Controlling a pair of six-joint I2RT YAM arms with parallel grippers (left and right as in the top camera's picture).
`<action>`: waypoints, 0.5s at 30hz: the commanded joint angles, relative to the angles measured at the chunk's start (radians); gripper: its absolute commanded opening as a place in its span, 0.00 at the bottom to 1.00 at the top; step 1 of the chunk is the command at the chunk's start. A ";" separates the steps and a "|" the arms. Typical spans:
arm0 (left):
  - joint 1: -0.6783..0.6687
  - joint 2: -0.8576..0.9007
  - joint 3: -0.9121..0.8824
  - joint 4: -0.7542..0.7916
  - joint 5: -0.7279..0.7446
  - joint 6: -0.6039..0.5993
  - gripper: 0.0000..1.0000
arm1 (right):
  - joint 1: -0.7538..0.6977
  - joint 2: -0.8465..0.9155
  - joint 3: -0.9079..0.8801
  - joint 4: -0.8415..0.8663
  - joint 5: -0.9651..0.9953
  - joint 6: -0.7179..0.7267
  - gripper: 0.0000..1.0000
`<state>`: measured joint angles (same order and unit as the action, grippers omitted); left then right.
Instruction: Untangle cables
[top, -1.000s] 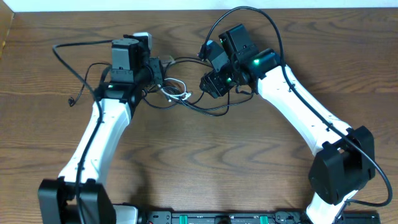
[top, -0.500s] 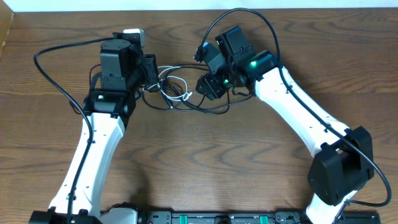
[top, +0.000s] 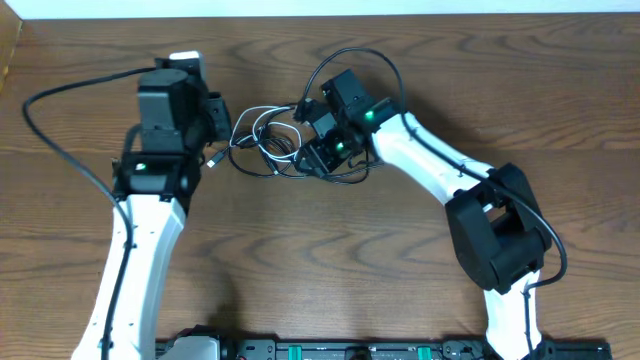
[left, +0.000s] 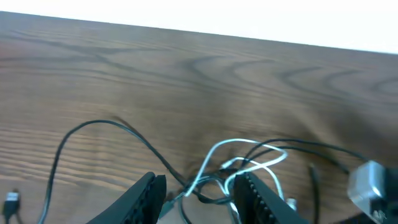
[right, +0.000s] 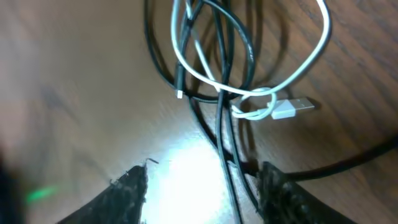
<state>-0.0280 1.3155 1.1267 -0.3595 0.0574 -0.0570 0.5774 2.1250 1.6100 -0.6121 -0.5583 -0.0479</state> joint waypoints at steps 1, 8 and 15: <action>0.027 -0.044 0.051 -0.003 0.191 -0.027 0.42 | -0.072 -0.012 0.036 -0.056 -0.214 -0.176 0.50; 0.028 -0.048 0.051 -0.003 0.189 -0.027 0.42 | -0.050 -0.012 0.205 -0.361 0.166 -0.603 0.66; 0.028 -0.048 0.051 -0.006 0.171 -0.027 0.42 | -0.007 -0.012 0.325 -0.400 0.222 -0.806 0.82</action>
<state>-0.0044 1.2751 1.1545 -0.3634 0.2344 -0.0784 0.5713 2.1262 1.8957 -0.9897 -0.3439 -0.7113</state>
